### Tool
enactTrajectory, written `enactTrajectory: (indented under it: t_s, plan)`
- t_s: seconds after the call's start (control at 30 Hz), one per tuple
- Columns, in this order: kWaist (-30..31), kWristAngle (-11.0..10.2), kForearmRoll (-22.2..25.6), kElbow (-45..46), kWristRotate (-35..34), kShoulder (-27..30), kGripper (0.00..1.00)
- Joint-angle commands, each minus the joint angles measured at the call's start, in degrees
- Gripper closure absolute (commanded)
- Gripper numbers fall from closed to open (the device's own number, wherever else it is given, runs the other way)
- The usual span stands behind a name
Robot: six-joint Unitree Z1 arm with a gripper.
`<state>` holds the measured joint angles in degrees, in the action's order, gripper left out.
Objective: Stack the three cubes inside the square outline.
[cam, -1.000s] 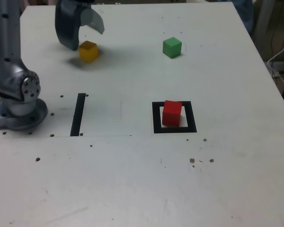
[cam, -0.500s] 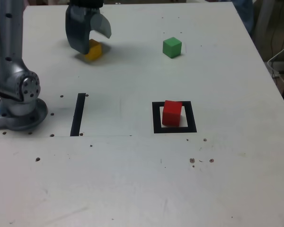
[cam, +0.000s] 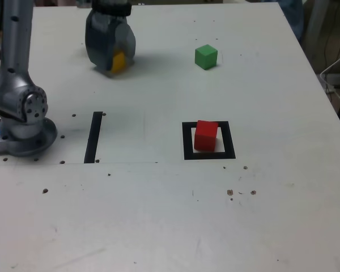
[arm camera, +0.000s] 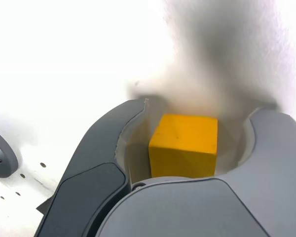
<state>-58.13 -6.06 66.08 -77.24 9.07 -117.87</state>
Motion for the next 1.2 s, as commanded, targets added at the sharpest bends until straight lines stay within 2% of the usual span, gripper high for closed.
enactTrajectory:
  t_s: [0.0, 0.47, 0.7, 0.83, 0.97, 1.17]
  plan:
    - [0.3, -0.1, -0.2, -0.7, -0.2, 0.1, 0.65]
    - [2.0, -1.1, 0.1, -2.4, 0.2, 0.3, 0.9]
    - [4.7, -1.3, 0.8, -5.8, 7.6, 0.4, 0.93]
    - [9.7, -4.5, 4.2, -8.8, 11.1, 1.0, 0.94]
    - [15.4, -7.9, 7.0, -9.7, 11.6, 2.4, 0.94]
    - [24.0, -8.2, 7.7, -10.2, 14.0, 5.4, 0.94]
